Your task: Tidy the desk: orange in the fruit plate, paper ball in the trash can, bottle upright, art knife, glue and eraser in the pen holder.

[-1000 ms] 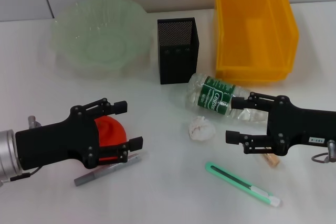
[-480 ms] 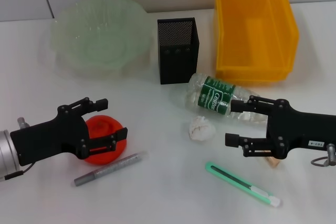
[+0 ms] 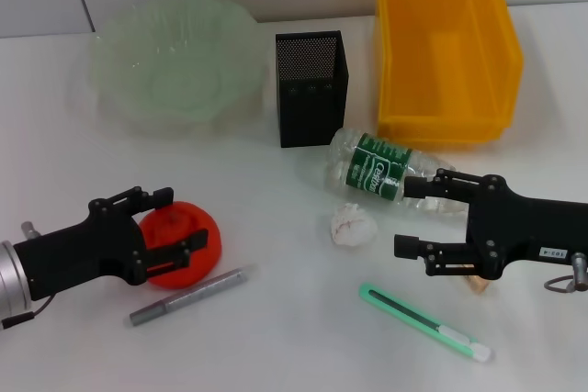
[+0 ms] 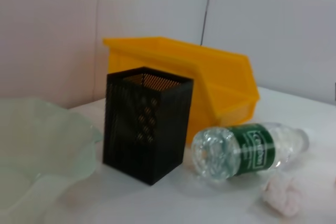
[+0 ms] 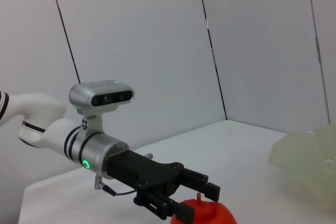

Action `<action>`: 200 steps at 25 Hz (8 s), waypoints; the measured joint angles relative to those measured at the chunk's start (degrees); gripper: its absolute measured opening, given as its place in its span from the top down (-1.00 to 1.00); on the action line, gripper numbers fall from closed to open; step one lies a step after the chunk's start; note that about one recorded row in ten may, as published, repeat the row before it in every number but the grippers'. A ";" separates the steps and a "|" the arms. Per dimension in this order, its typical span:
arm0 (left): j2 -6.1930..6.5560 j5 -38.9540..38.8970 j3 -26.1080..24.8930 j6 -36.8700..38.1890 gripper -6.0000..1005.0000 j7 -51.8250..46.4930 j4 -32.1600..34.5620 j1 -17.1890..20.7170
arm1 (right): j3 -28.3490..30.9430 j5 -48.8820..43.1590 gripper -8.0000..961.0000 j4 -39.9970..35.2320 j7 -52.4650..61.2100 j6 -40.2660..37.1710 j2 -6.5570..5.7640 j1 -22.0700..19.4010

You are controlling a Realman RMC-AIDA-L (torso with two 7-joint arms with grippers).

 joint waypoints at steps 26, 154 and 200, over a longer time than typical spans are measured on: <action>-0.31 -2.61 -0.02 -0.78 0.53 -0.72 4.07 -1.25 | 0.17 0.26 -0.73 0.08 0.17 -0.01 0.02 0.11; -0.44 -19.60 6.04 2.79 -0.62 15.71 -7.97 1.66 | -68.01 -28.85 -0.68 -34.82 53.20 24.98 0.31 17.11; -0.45 -19.76 6.04 3.18 -0.62 15.80 -7.81 1.73 | -28.11 -33.95 0.17 -40.38 55.09 32.10 -0.47 14.82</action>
